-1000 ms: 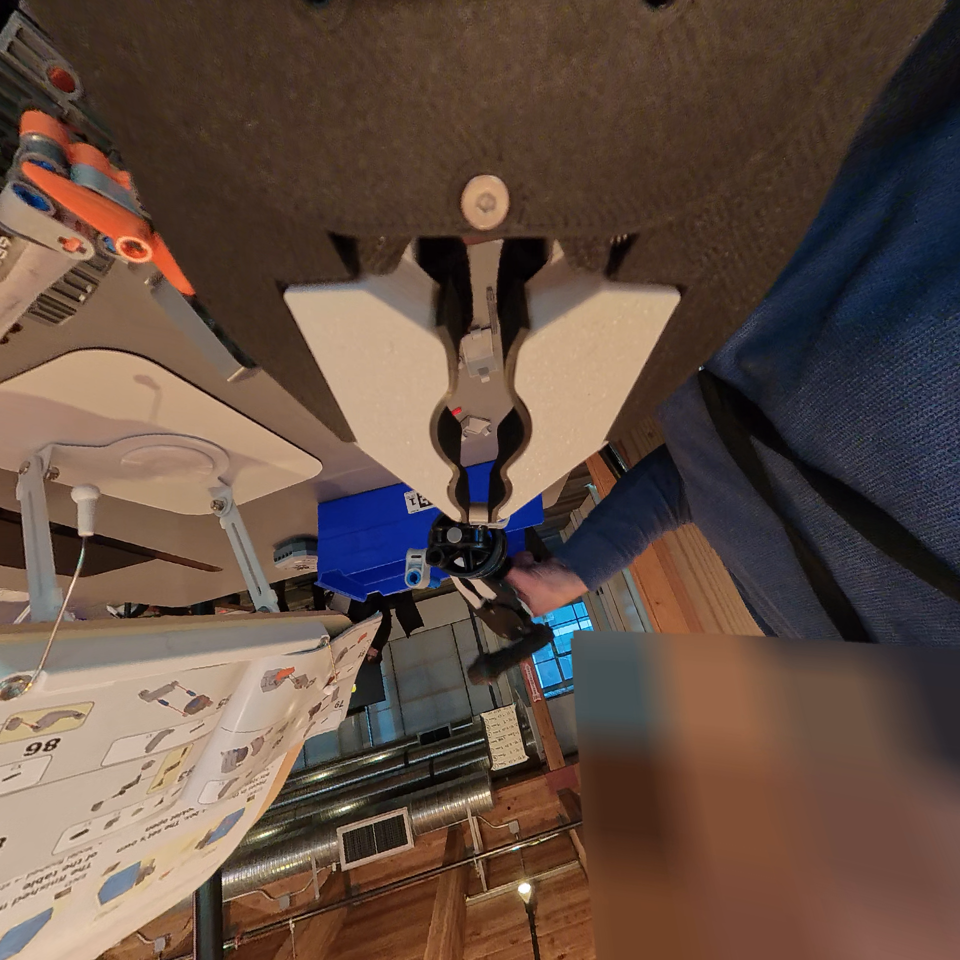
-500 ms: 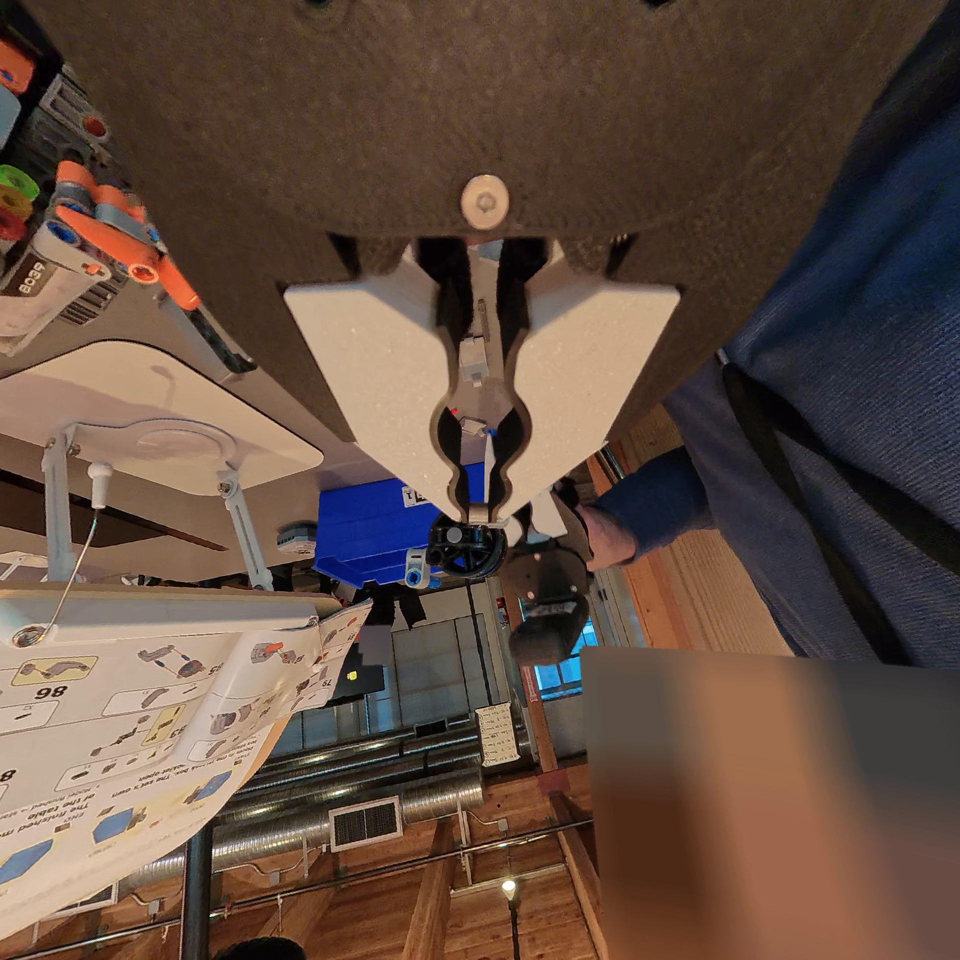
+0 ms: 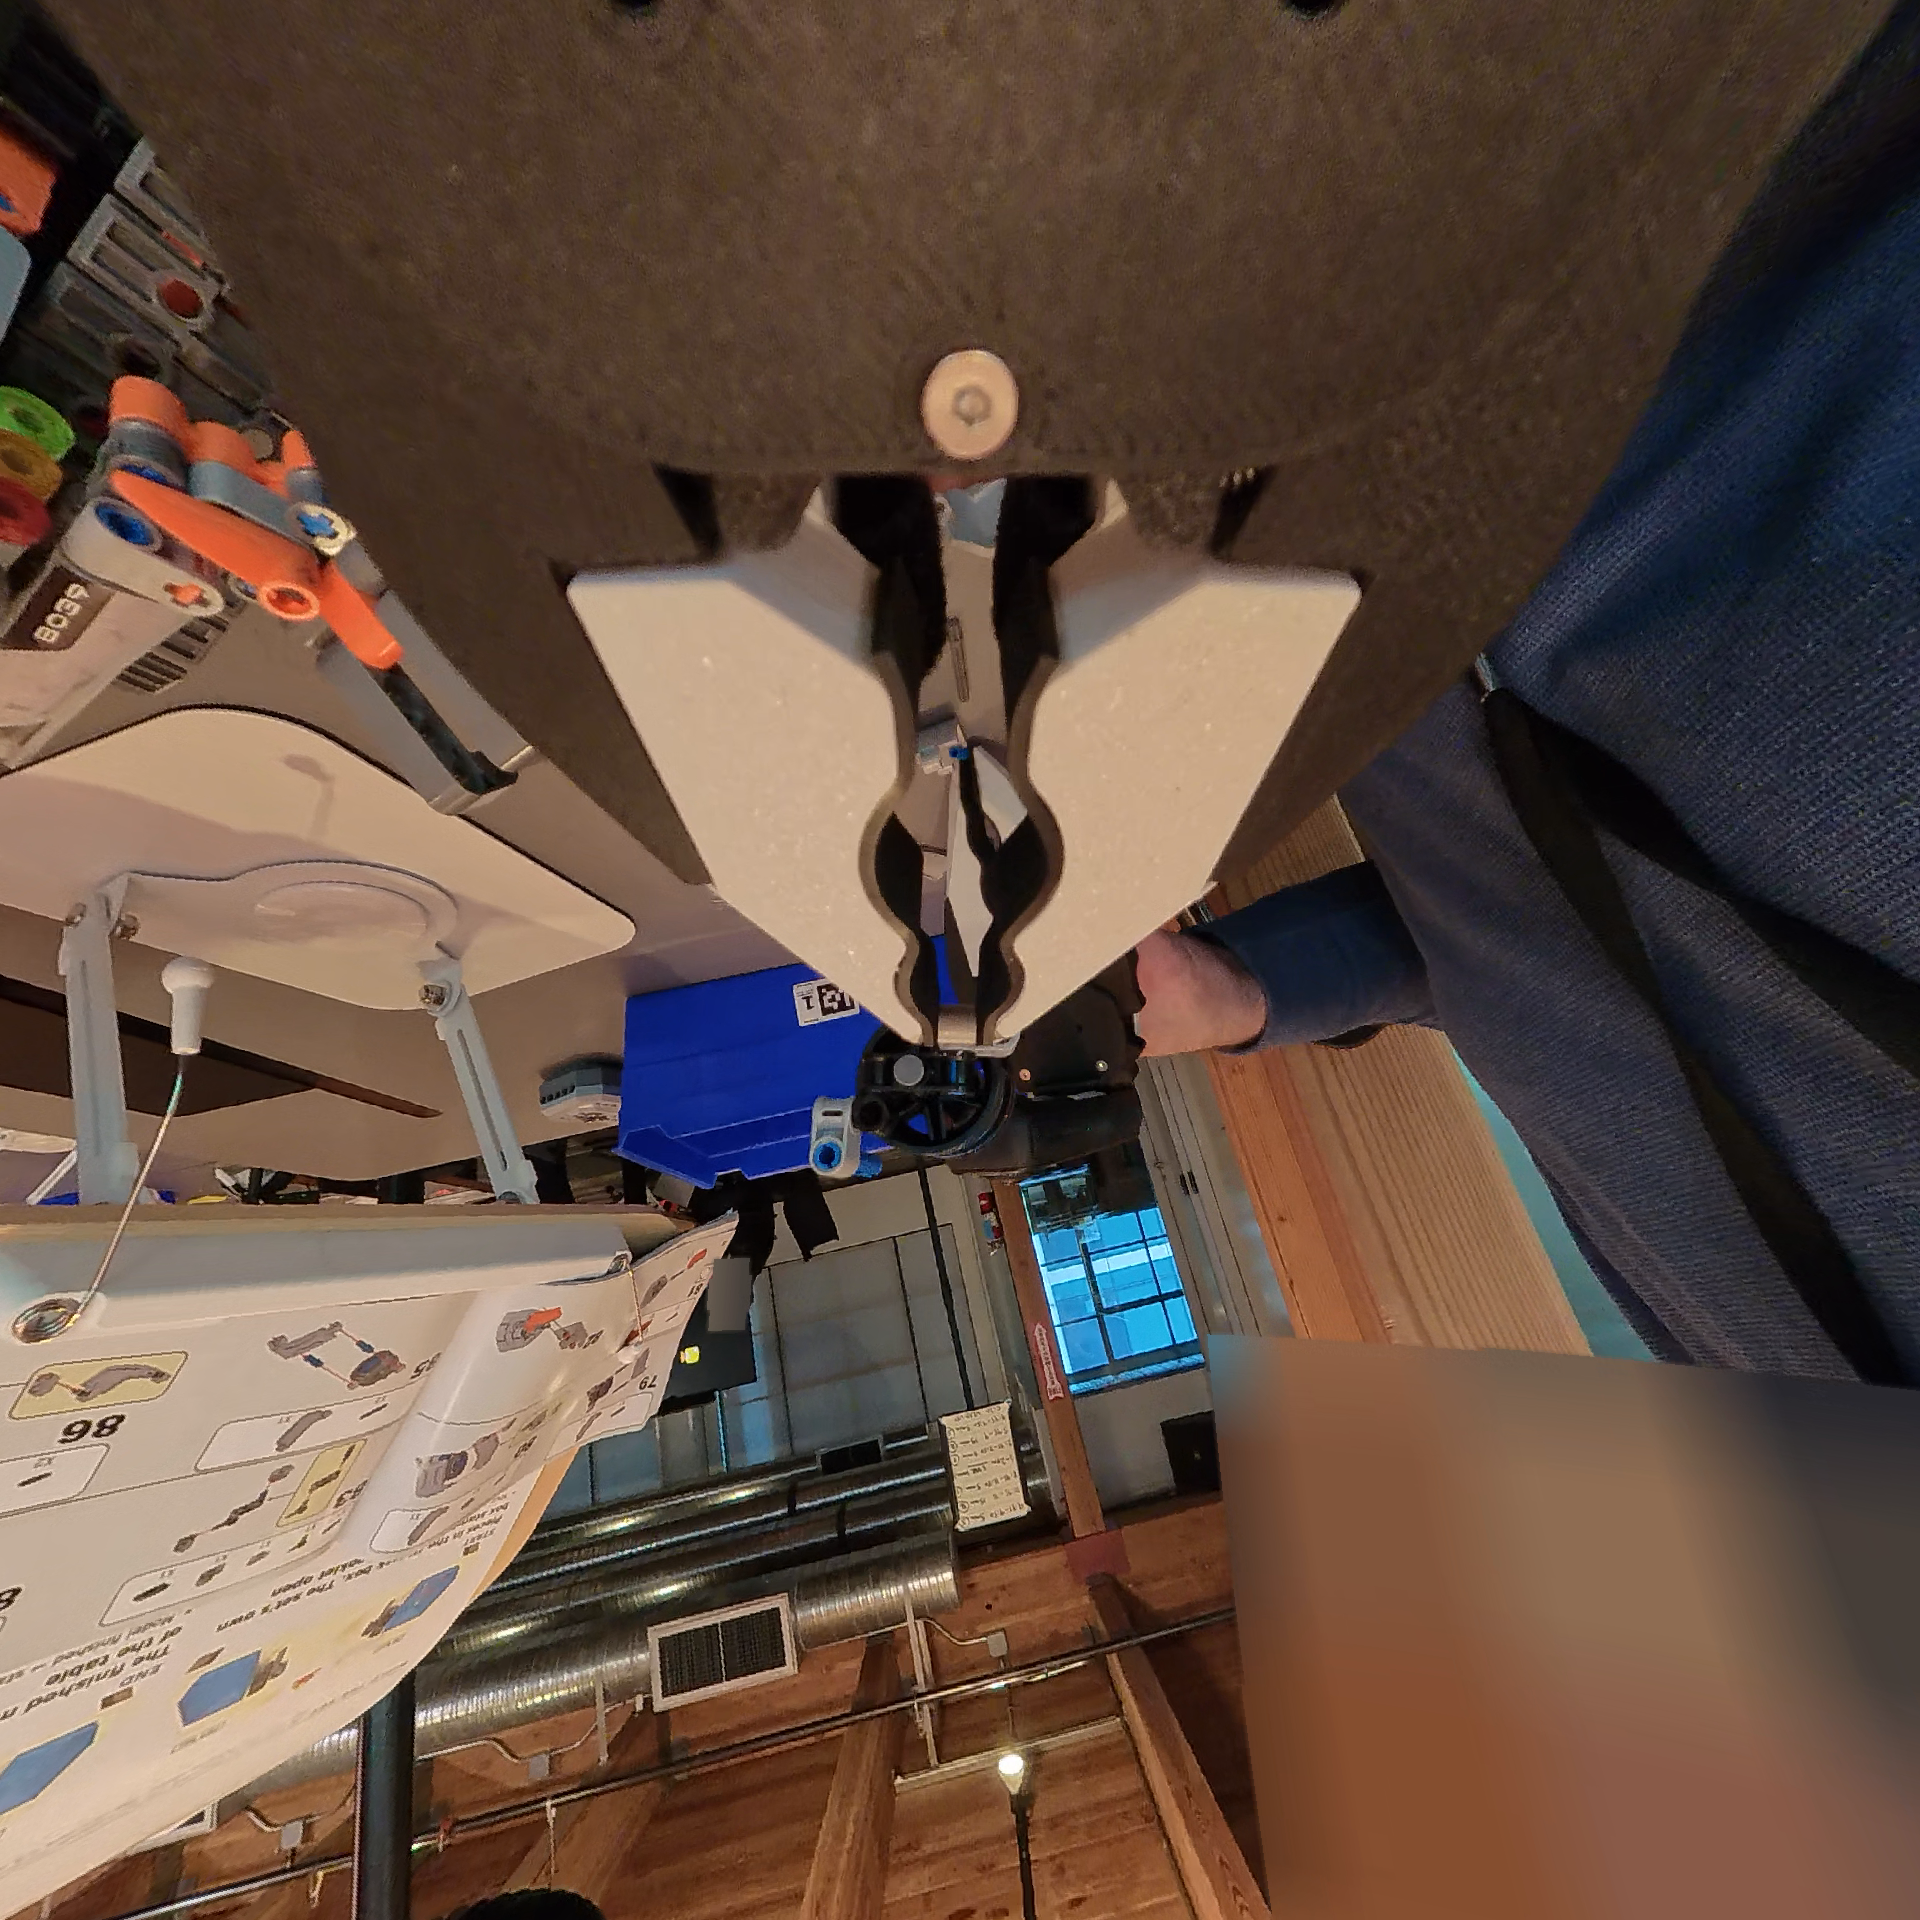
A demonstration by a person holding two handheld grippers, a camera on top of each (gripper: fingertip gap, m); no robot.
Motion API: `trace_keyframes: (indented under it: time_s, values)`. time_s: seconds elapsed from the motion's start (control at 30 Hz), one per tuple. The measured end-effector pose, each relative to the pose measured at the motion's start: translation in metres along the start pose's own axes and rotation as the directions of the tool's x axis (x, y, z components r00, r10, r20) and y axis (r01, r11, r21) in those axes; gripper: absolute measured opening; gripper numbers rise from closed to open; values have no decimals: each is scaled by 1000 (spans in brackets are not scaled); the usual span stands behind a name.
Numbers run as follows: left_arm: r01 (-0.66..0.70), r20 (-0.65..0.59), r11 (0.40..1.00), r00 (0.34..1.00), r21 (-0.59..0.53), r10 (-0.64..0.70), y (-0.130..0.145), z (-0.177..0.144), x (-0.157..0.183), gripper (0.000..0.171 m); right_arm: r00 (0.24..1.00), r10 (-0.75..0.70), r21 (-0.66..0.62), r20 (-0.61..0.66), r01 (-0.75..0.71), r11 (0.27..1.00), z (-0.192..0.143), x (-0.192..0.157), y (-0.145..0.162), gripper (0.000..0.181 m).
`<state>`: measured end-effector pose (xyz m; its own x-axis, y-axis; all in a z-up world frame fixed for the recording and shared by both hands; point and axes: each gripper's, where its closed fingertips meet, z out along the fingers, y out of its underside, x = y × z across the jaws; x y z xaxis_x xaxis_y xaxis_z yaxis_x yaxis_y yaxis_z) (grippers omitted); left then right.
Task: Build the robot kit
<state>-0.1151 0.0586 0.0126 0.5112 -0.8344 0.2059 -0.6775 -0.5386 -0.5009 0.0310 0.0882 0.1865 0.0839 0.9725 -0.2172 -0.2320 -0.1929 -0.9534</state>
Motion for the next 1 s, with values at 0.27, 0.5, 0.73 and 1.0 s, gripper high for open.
trace_keyframes:
  time_s: [0.27,0.5,0.73,1.0]
  values:
    - [91,-41,995,995,40,-90,0,3,1,6,1000,0,-8,-7,0,1000,0,2,2,4]
    - [80,-142,996,987,28,-76,9,-13,9,20,1000,0,-5,-16,0,1000,-2,4,1,4]
    - [-1,-119,1000,993,-26,-2,17,-14,6,5,1000,-4,-17,-21,3,1000,-1,5,4,4]
    - [-30,-184,999,983,-39,23,9,5,27,0,1000,-4,-31,-25,3,1000,0,6,7,4]
